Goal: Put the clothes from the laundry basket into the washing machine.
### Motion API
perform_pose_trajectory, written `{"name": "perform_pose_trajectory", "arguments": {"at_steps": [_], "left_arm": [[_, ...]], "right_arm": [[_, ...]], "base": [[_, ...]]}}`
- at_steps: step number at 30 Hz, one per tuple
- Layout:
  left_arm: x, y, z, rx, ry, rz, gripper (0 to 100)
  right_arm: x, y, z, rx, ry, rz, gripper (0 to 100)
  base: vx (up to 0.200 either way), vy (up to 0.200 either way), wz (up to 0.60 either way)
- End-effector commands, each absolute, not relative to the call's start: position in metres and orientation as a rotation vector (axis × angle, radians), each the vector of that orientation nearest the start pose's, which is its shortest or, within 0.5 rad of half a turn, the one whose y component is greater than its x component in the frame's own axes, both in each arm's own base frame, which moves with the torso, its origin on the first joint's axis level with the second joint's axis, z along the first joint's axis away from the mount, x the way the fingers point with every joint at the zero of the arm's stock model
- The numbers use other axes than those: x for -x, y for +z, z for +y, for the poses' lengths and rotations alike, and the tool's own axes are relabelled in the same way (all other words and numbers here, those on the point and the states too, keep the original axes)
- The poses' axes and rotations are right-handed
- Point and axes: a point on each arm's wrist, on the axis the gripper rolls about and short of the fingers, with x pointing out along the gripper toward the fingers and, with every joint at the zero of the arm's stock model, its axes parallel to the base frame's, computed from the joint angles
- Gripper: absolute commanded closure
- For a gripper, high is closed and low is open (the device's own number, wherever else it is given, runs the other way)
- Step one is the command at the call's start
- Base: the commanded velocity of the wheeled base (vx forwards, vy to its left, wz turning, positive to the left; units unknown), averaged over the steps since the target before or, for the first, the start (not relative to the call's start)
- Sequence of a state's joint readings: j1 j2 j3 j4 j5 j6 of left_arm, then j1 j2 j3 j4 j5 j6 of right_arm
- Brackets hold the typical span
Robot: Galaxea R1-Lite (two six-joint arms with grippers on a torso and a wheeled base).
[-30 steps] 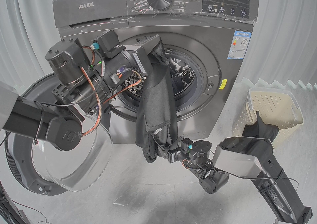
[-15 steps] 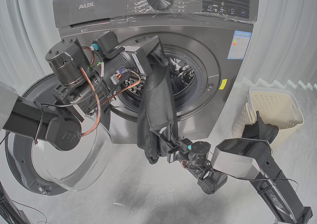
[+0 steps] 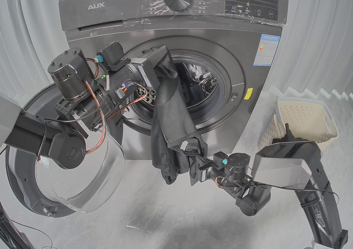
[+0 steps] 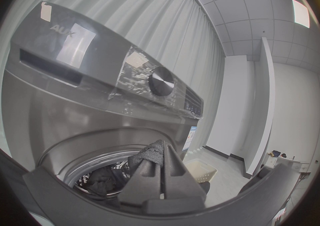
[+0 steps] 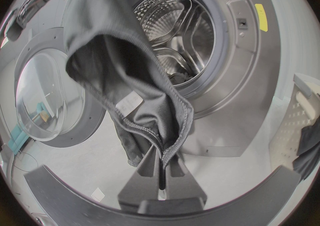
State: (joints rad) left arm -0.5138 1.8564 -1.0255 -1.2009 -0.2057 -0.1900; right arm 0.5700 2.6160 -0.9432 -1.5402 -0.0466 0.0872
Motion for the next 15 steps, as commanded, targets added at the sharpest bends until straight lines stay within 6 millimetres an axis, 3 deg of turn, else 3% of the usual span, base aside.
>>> {"name": "perform_pose_trajectory", "arguments": {"at_steps": [1, 7, 15], "left_arm": [[-0.312, 0.22, -0.153, 0.215, -0.672, -0.231, 100], [-0.309, 0.19, -0.145, 0.2, -0.654, -0.132, 100], [-0.311, 0.144, -0.146, 0.184, -0.643, 0.016, 100]], "right_arm": [[-0.33, 0.022, 0.177, -0.045, 0.468, 0.125, 100], [-0.322, 0.058, 0.138, -0.023, 0.457, 0.069, 100], [-0.322, 0.084, 0.133, -0.03, 0.462, -0.014, 100]], "base": [[0.0, 0.0, 0.0], [0.0, 0.0, 0.0], [0.0, 0.0, 0.0]]}}
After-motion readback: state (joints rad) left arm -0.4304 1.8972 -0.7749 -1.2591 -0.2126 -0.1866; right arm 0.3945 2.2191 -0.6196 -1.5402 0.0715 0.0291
